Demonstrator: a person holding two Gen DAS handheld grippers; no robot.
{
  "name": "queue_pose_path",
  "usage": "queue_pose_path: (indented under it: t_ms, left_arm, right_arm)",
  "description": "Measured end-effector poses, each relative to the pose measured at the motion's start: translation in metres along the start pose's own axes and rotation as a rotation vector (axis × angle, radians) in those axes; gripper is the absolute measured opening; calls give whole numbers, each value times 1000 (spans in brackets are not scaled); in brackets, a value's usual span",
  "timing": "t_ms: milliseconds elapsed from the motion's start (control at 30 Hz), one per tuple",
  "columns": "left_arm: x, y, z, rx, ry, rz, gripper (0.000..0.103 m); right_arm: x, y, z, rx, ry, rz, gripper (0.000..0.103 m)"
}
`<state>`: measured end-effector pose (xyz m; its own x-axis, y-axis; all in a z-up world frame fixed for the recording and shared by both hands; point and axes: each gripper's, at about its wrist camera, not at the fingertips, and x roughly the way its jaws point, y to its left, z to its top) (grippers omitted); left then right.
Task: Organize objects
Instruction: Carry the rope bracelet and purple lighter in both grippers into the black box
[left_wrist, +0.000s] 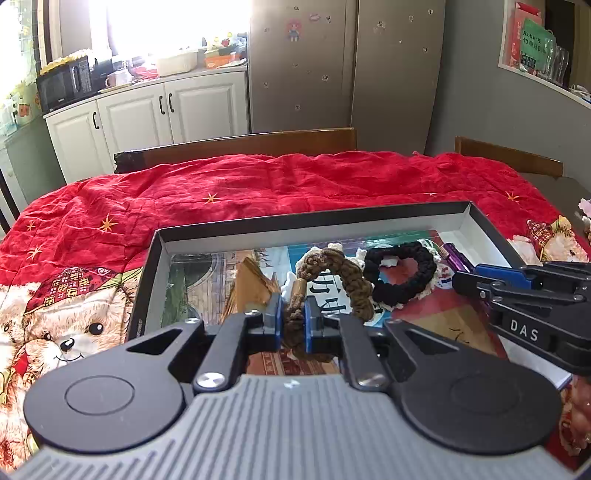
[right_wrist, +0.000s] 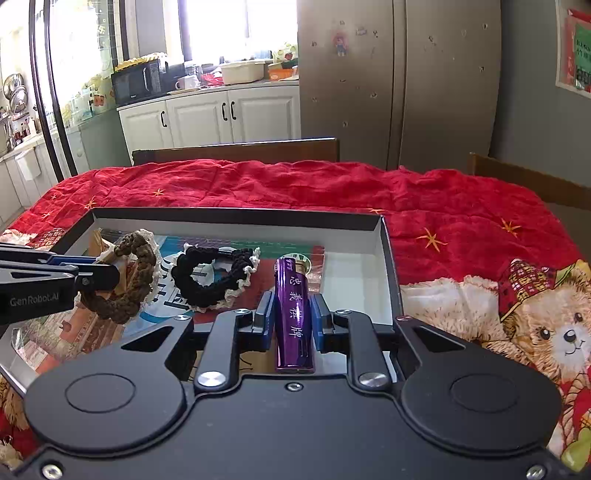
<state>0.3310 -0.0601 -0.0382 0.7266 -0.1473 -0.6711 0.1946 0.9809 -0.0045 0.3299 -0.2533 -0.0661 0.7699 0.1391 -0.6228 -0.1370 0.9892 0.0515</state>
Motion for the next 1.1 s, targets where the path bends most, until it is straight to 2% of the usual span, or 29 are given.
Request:
queue_pose_path:
  t_ms: [833,933,1000,1100]
  left_arm:
    - [23,-7,-2,42,40,40,15]
    - [22,-7,-3,44,42,32,18]
    - [21,-7,-4,45,44,28,28]
    - [19,-8,-5,51,46,28,31]
  right_arm:
    - [16,6,3,-40,38,-4,21]
    - [16,6,2,-41,41,-3,21]
    - [16,6,2,-40,41,-3,21]
    - [16,5,2,-35,43,-2,21]
